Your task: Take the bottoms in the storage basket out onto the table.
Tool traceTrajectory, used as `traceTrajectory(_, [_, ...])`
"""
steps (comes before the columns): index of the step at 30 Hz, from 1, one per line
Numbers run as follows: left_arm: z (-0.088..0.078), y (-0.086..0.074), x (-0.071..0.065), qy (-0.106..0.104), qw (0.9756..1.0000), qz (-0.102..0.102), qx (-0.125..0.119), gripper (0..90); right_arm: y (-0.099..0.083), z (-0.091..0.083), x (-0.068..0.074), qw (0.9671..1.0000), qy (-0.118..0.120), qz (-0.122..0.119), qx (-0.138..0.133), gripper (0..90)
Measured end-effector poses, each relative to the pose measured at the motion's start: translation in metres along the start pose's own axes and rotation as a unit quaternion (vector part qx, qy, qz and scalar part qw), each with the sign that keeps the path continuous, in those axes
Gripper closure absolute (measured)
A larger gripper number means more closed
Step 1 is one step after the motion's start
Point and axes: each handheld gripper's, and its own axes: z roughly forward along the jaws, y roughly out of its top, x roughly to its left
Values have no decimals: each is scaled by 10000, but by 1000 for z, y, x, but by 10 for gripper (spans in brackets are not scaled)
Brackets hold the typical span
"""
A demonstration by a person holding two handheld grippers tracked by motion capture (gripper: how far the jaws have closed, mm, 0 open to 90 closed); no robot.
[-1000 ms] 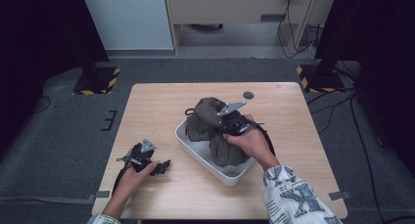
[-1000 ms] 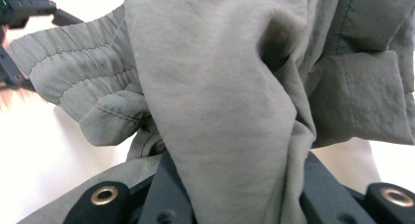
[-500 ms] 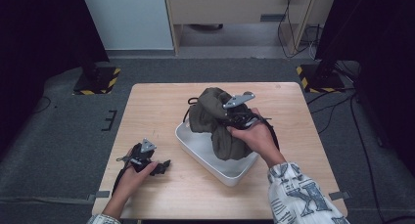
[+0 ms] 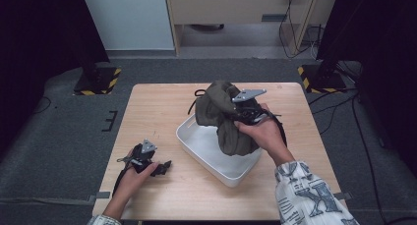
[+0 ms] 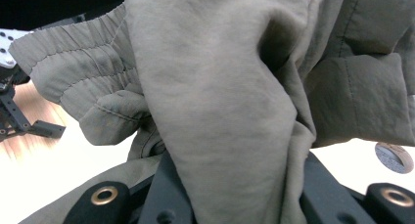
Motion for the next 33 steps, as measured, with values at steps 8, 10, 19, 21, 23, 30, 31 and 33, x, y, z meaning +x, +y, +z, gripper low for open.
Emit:
traceTrajectory(8, [0, 0, 0, 5, 10000, -7, -6, 0, 1, -13, -10, 9998, -120, 105, -117, 762])
traceTrajectory(10, [0, 0, 0, 4, 10000, -6, -7, 0, 1, -16, -12, 9997, -158, 128, -128, 762])
traceTrajectory(19, [0, 0, 0, 3, 10000, -7, -8, 0, -2, -29, -23, 9992, -249, 233, -194, 762])
traceTrajectory(21, [0, 0, 0, 1, 10000, -7, -7, 0, -2, -32, -25, 9991, -275, 247, -196, 762])
traceTrajectory(23, [0, 0, 0, 1, 10000, -4, -5, 0, -2, -34, -27, 9990, -295, 257, -208, 762])
traceTrajectory(30, [0, 0, 0, 2, 10000, -5, -7, 0, -3, -39, -32, 9987, -336, 288, -235, 762])
traceTrajectory(31, [0, 0, 0, 3, 10000, -5, -7, 0, -2, -41, -32, 9987, -346, 302, -231, 762])
traceTrajectory(33, [0, 0, 0, 3, 10000, -6, -8, 0, -2, -42, -33, 9986, -364, 304, -245, 762])
